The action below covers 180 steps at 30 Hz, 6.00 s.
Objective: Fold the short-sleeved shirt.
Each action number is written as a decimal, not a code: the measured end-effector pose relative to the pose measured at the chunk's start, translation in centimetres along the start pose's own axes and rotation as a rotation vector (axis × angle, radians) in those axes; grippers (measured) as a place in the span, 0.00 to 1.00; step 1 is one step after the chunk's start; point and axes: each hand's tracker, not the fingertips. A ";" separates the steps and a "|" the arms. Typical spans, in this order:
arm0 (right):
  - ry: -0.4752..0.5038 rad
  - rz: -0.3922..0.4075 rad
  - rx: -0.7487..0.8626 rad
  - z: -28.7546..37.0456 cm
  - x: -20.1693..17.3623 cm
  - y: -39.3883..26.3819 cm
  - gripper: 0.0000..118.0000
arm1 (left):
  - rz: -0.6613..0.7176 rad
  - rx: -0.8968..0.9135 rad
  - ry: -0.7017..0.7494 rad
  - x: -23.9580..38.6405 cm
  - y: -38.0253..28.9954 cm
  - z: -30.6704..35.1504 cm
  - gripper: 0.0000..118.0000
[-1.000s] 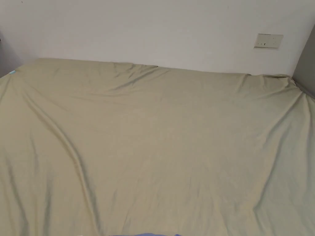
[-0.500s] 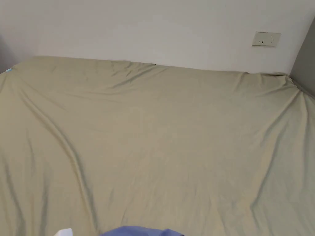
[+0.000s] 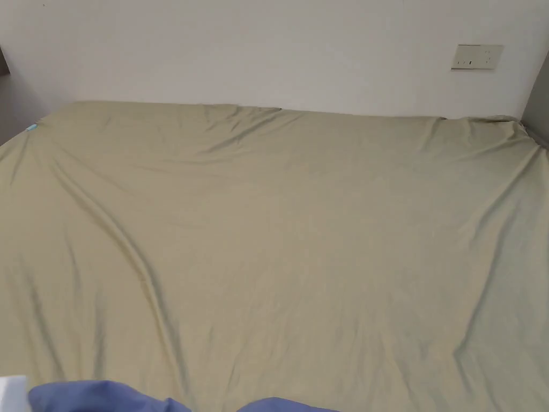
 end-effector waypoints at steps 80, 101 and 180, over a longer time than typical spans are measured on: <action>0.585 0.000 -0.440 -15.5 -15.1 -2.5 0.01 | 0.256 0.026 -0.490 -1.0 -5.7 -6.3 0.93; 0.578 0.036 -0.356 -12.4 -14.4 -1.6 0.01 | 0.143 -0.259 -0.512 3.0 -1.5 -13.8 0.34; -0.043 0.268 0.772 6.5 -5.8 7.4 0.01 | -0.172 0.798 0.036 13.4 2.6 3.7 0.00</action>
